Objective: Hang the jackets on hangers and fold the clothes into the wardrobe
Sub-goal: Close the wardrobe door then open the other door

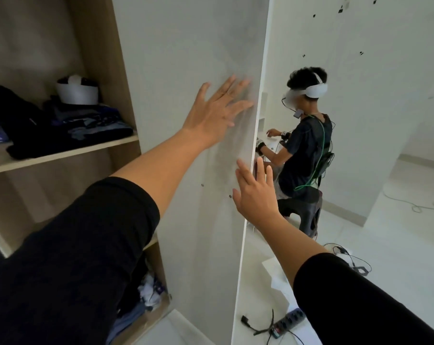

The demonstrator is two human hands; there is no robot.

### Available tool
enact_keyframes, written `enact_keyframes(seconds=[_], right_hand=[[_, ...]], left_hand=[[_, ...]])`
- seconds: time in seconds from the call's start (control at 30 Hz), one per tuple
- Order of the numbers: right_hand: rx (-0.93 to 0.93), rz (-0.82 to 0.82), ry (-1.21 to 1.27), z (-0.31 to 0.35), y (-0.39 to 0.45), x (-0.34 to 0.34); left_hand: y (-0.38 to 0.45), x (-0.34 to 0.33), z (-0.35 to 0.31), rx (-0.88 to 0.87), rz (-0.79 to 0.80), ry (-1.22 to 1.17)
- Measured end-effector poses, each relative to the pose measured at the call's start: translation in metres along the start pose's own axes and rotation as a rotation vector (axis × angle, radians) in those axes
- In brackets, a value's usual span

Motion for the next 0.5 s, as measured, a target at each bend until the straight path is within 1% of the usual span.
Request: enact_keyframes(seconds=[0.03, 0.1, 0.23, 0.3, 0.37, 0.43, 0.5], right_hand=[[-0.045, -0.013, 0.016, 0.004, -0.002, 0.004], [-0.101, -0.004, 0.118, 0.015, -0.004, 0.011], [-0.076, 0.020, 0.530, 0.053, -0.005, 0.023], [-0.090, 0.046, 0.693, 0.077, -0.005, 0.028], [-0.118, 0.063, 0.818, 0.103, -0.005, 0.035], [-0.117, 0.047, 0.901, 0.130, -0.004, 0.044], [-0.107, 0.012, 0.967, 0.158, -0.004, 0.052]], left_hand=[[-0.007, -0.001, 0.005, 0.071, 0.012, -0.048], [-0.026, 0.000, 0.020, 0.228, -0.013, -0.188], [-0.084, 0.011, 0.058, 0.471, -0.135, -0.459], [-0.122, 0.018, 0.080, 0.592, -0.191, -0.492], [-0.168, 0.026, 0.102, 0.724, -0.214, -0.483], [-0.217, 0.032, 0.121, 0.827, -0.199, -0.439], [-0.268, 0.043, 0.136, 0.893, -0.182, -0.381]])
Point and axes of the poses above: each hand's wrist, its own y-axis towards the middle knuckle, its own x-axis out of the back of the hand, z = x × y, the point moved 4 cm from there along y, towards the middle knuckle, and after that the axes turned 1 degree about -x, right-handed, at the moved point
